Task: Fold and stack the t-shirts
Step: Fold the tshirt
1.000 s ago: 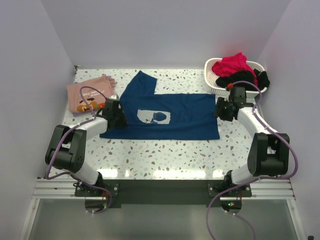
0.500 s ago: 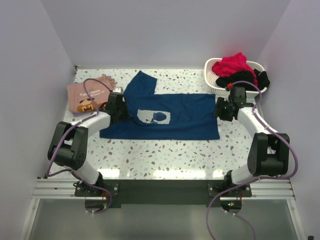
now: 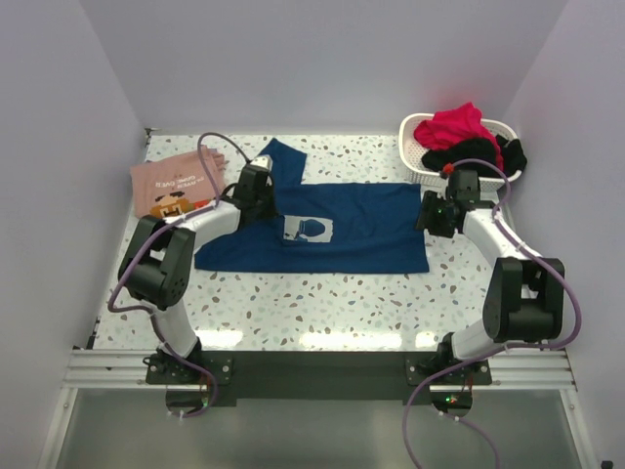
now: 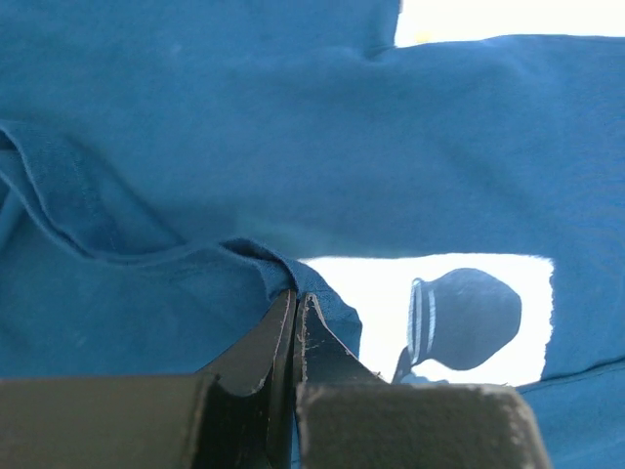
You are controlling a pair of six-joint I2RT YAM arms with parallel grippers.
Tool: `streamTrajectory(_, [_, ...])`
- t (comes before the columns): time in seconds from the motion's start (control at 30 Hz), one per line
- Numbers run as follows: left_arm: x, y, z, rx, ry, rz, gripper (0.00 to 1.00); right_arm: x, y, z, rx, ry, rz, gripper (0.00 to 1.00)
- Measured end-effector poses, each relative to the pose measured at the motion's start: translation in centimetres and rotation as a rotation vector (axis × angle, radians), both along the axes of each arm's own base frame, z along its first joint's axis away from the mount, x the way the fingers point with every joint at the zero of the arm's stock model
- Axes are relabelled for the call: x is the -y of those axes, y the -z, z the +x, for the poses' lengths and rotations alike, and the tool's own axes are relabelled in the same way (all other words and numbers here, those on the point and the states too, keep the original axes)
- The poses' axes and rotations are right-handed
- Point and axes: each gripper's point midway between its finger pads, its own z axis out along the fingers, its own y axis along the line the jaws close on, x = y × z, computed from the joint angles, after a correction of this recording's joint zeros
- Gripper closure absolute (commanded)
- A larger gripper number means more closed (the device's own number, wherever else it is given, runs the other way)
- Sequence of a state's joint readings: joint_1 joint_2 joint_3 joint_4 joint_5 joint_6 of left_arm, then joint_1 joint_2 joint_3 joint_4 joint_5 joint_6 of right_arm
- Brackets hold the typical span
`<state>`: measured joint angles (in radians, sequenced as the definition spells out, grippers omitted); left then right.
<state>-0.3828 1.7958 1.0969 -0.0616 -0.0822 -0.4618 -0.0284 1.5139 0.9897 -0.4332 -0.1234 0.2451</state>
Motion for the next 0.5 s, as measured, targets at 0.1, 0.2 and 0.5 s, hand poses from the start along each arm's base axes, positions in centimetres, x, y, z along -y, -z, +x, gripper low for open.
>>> streamTrajectory(0.1, [1.0, -0.2, 0.6, 0.012, 0.022, 0.007, 1.00, 0.0, 0.3, -0.1, -0.010, 0.000, 0.000, 0.48])
streamTrajectory(0.2, [1.8, -0.2, 1.2, 0.018, 0.036, 0.007, 1.00, 0.0, 0.5, -0.1, -0.015, 0.000, 0.001, 0.48])
streamTrajectory(0.5, [3.3, 1.1, 2.3, 0.011, 0.083, 0.033, 0.32, 0.0, 0.9, -0.1, -0.027, -0.001, 0.002, 0.48])
